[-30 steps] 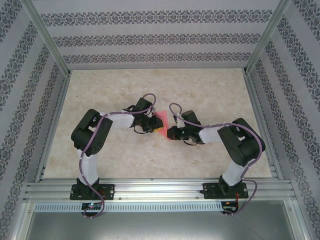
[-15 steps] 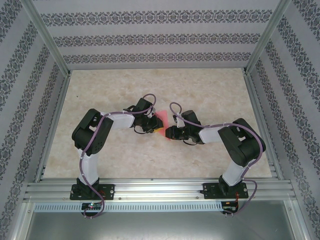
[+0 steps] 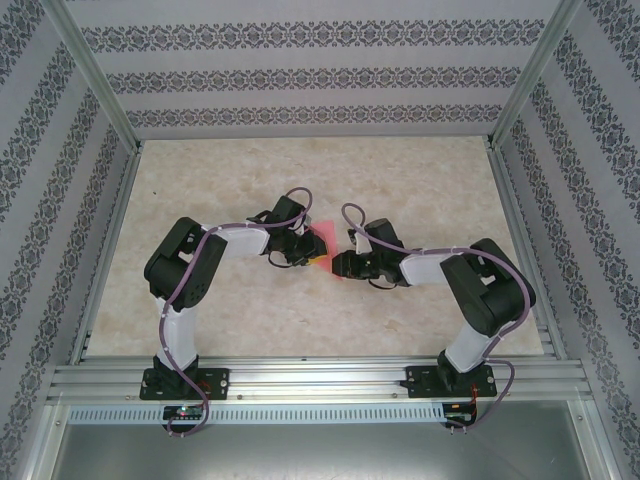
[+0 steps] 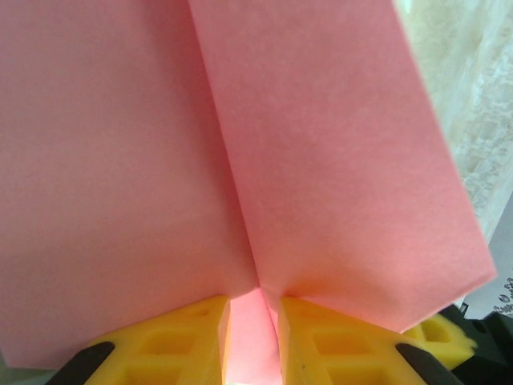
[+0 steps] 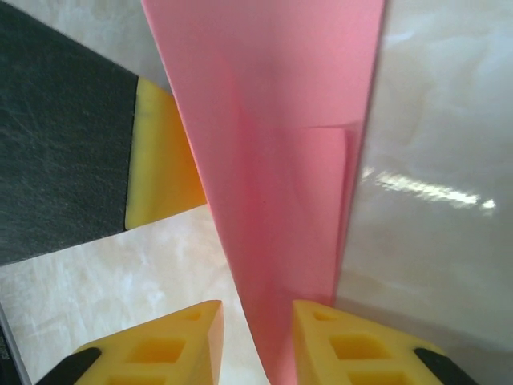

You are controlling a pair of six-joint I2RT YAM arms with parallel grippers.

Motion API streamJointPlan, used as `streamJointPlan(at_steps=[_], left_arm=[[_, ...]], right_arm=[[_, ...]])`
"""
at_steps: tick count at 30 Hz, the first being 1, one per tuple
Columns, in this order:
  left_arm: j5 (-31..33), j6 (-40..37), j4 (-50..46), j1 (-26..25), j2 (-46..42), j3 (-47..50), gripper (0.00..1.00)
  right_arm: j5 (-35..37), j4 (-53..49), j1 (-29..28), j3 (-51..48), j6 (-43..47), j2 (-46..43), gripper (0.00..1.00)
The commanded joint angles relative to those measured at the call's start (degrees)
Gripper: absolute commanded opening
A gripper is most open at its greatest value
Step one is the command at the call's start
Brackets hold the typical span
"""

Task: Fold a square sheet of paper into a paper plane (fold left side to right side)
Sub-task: Fourth fold the wing at the center of the table.

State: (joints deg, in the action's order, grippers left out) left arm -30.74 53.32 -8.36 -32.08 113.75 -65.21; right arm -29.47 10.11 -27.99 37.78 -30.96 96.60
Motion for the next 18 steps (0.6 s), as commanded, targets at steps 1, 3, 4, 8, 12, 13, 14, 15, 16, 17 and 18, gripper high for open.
streamJointPlan(at_steps=[1, 3, 4, 8, 12, 13, 14, 15, 16, 17, 18], left_arm=[[1.21, 0.36, -0.11, -0.80, 1.21, -1.19, 0.24], [1.21, 0.29, -0.17, -0.83, 1.21, -1.16, 0.24], [1.20, 0.29, -0.24, -0.85, 1.22, -1.15, 0.24], [1.28, 0.21, -0.36, -0.80, 1.12, -1.06, 0.24], [1.30, 0.12, -0.60, -0.80, 1.08, -1.08, 0.24], [1.30, 0.12, -0.75, -0.80, 1.09, -1.21, 0.24], [1.30, 0.09, -0.71, -0.80, 1.03, -1.17, 0.24], [1.30, 0.04, -0.73, -0.84, 0.99, -1.17, 0.24], [1.30, 0.03, -0.75, -0.80, 0.95, -1.17, 0.24], [1.38, 0.03, -0.74, -0.82, 0.96, -1.13, 0.24], [1.39, 0.03, -0.78, -0.80, 0.94, -1.06, 0.24]], right_arm=[[-0.65, -1.13, 2.25, 1.50, 1.54, -3.89, 0.33], [-2.07, -1.24, 3.24, 2.39, 1.40, -4.31, 0.35], [-2.70, -1.24, 3.53, 3.05, 1.35, -4.03, 0.37], [-4.72, -1.02, 4.40, 6.81, 1.03, -0.69, 0.38], [-6.12, -0.03, 5.13, 10.63, 0.06, 2.66, 0.38], [-6.36, -0.43, 5.10, 11.88, 0.25, 3.60, 0.39], [-6.64, -0.81, 5.06, 12.93, 0.45, 4.68, 0.39], [-6.65, -1.03, 5.11, 13.64, 0.50, 5.45, 0.38], [-6.80, -1.01, 5.02, 14.37, 0.55, 6.39, 0.39], [-6.99, -1.01, 5.05, 15.00, 0.53, 7.13, 0.39], [-7.15, -1.05, 5.04, 15.50, 0.49, 7.85, 0.39]])
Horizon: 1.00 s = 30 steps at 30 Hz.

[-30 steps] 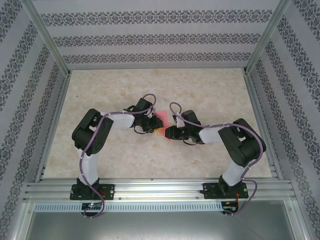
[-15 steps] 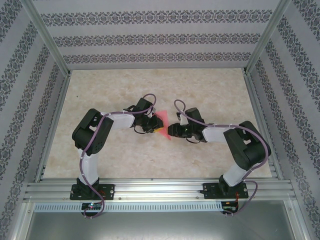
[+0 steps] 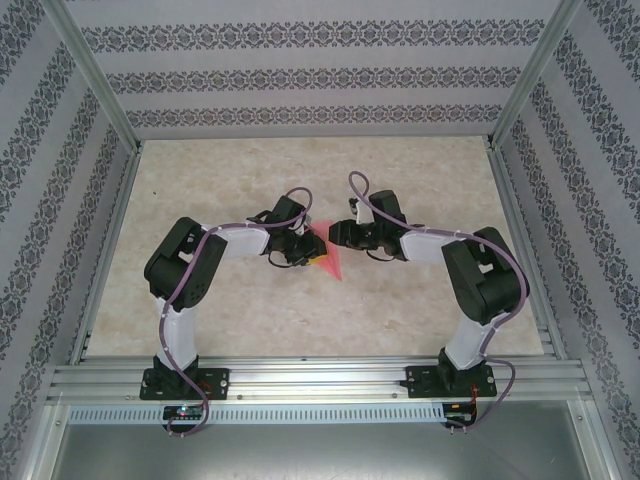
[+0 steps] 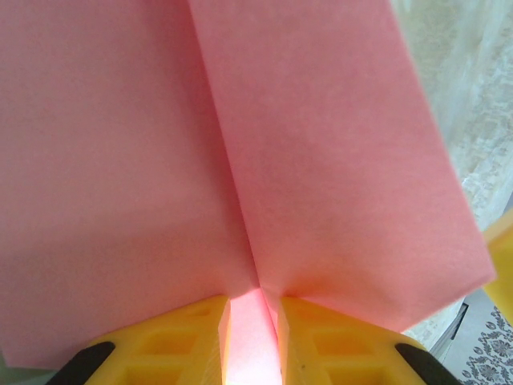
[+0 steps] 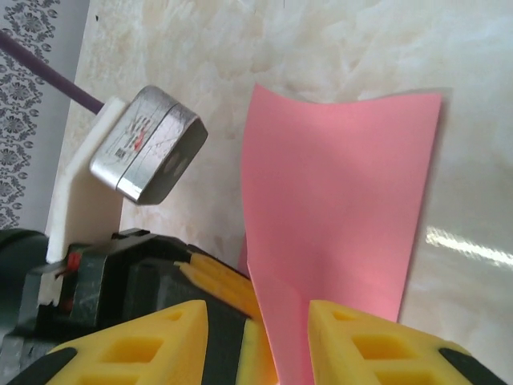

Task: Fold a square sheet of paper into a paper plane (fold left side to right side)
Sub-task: Fourth fold the wing at the center of the table.

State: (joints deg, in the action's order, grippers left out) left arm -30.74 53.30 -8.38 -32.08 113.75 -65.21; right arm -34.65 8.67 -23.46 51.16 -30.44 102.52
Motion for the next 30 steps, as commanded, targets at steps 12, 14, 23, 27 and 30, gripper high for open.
streamJointPlan(at_steps=[12, 14, 23, 27, 30], left_arm=[[1.29, -0.04, -0.88, -0.80, 0.86, -1.10, 0.24], [1.36, -0.04, -0.90, -0.80, 0.88, -1.06, 0.24], [1.38, -0.05, -0.94, -0.80, 0.87, -1.06, 0.24], [1.47, -0.04, -1.02, -0.84, 0.94, -0.90, 0.24], [1.47, -0.04, -0.88, -0.80, 0.94, -0.81, 0.24]], right_arm=[[-1.91, -2.25, 0.17, 6.12, 1.65, 6.34, 0.36], [-1.82, -2.41, 0.09, 6.32, 1.78, 6.62, 0.35], [-2.08, -3.33, -0.01, 7.26, 2.47, 7.34, 0.13], [-1.93, -3.72, 0.30, 7.29, 2.72, 7.44, 0.03], [-1.48, -4.68, 0.59, 7.73, 3.21, 7.72, 0.02]])
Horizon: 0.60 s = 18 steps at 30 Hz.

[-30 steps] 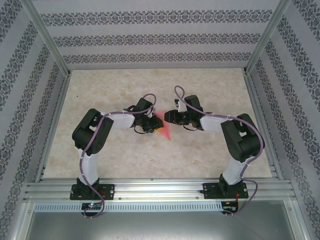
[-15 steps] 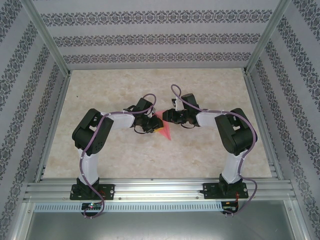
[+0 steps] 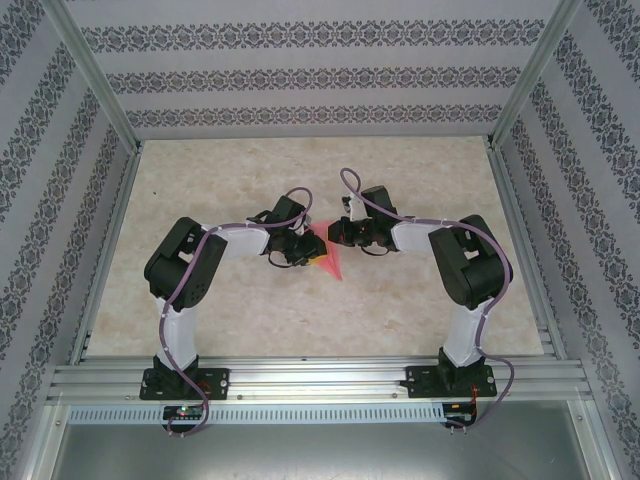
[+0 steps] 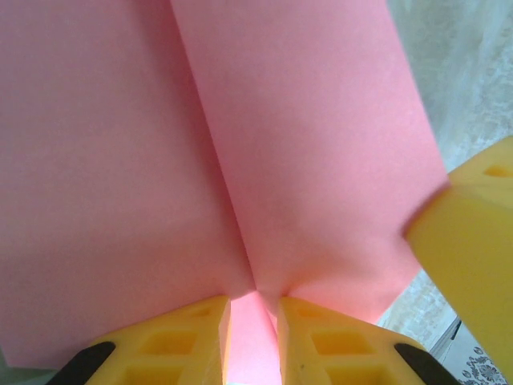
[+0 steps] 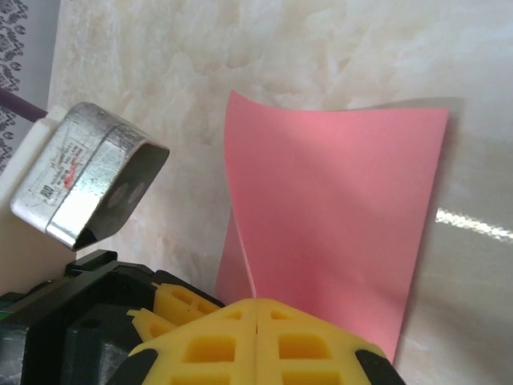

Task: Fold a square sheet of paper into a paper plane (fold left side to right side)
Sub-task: Fourth fold the wing at the center of the table.

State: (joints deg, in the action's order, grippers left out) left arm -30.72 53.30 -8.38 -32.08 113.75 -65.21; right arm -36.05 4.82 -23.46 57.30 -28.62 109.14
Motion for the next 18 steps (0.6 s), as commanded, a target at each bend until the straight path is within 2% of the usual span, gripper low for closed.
streamJointPlan(at_steps=[1, 18], left_arm=[[1.48, -0.04, -0.90, -0.80, 0.99, -0.72, 0.24], [1.53, 0.05, -0.77, -0.80, 0.82, -0.31, 0.24]], right_arm=[[0.05, -0.99, 0.61, 1.68, 1.62, 1.26, 0.02], [0.88, -3.32, 2.19, 3.31, 2.67, 3.75, 0.02]])
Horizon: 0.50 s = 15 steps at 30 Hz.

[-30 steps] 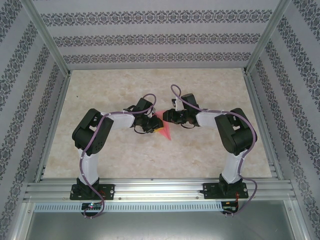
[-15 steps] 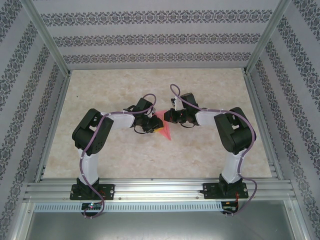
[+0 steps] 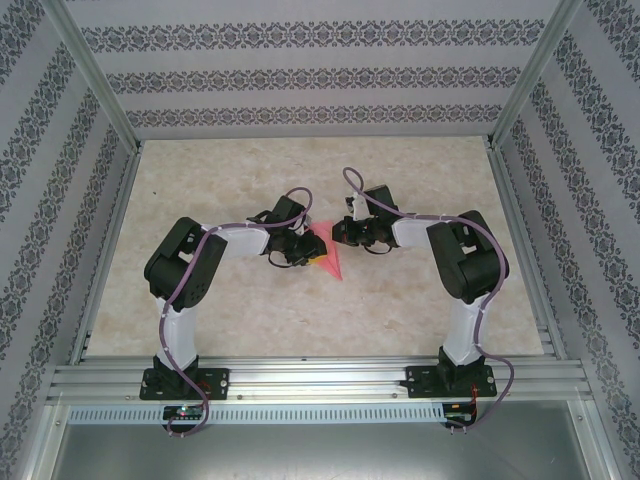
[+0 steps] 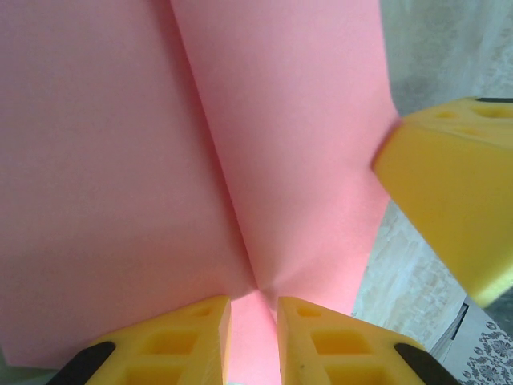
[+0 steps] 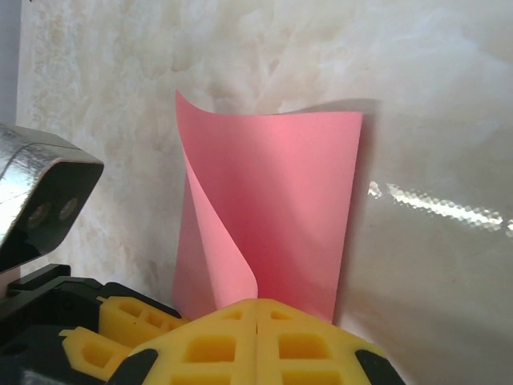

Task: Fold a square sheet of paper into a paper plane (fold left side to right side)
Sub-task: Fourth fold the wing at the center of the table.

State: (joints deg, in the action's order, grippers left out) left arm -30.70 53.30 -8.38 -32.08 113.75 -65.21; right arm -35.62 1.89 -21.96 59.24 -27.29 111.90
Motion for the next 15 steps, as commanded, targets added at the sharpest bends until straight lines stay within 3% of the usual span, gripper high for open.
streamJointPlan(at_steps=[1, 15], left_arm=[[1.45, 0.04, -0.77, -0.80, 0.78, -0.27, 0.24], [1.61, -0.23, -1.39, -0.80, 0.79, -0.69, 0.24]], right_arm=[[0.49, -0.45, 0.69, 1.31, 1.35, 1.13, 0.02], [0.94, -0.87, 1.30, 1.58, 1.34, 2.67, 0.03]])
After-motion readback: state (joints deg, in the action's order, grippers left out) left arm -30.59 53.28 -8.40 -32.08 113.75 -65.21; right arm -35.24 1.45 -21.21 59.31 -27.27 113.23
